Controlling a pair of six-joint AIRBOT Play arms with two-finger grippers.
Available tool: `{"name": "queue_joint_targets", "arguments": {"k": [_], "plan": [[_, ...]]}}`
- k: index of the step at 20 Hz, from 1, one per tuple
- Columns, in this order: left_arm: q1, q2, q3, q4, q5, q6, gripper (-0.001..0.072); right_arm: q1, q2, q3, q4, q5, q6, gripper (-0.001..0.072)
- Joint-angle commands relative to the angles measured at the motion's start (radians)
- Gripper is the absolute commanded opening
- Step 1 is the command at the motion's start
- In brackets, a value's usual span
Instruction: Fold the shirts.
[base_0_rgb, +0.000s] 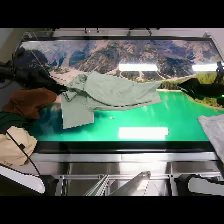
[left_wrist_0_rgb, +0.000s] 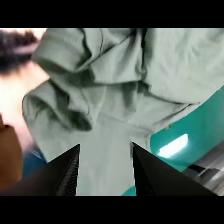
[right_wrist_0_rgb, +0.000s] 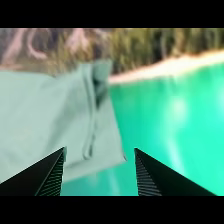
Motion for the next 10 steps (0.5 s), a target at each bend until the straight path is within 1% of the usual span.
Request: {"name": "queue_joint_targets", "arguments": {"k": [1,4,7,9,10], "plan": [[0.048,0.075,-0.215,0.079,0.005,-0.024,0.0343,-0.033,-0.061,0.001,-0.064,0.095,0.008,0.0485],[0.026,0.078,-0.333,0.077,0.078,-0.027,0.0343,0.024,-0.117,0.001,-0.038,0.079,0.008,0.0484],[-0.023,0.077,-0.426,0.077,0.237,-0.027,0.0343,0.077,-0.148,0.001,0.009,0.03,0.007,0.0484],[-0.063,0.052,-0.43,0.077,0.311,-0.027,0.0343,0.1,-0.151,0.002,0.048,0.002,-0.008,0.0484],[-0.086,0.026,-0.409,0.079,0.313,-0.027,0.0343,0.106,-0.151,0.003,0.067,0.001,-0.015,0.0484]]}}
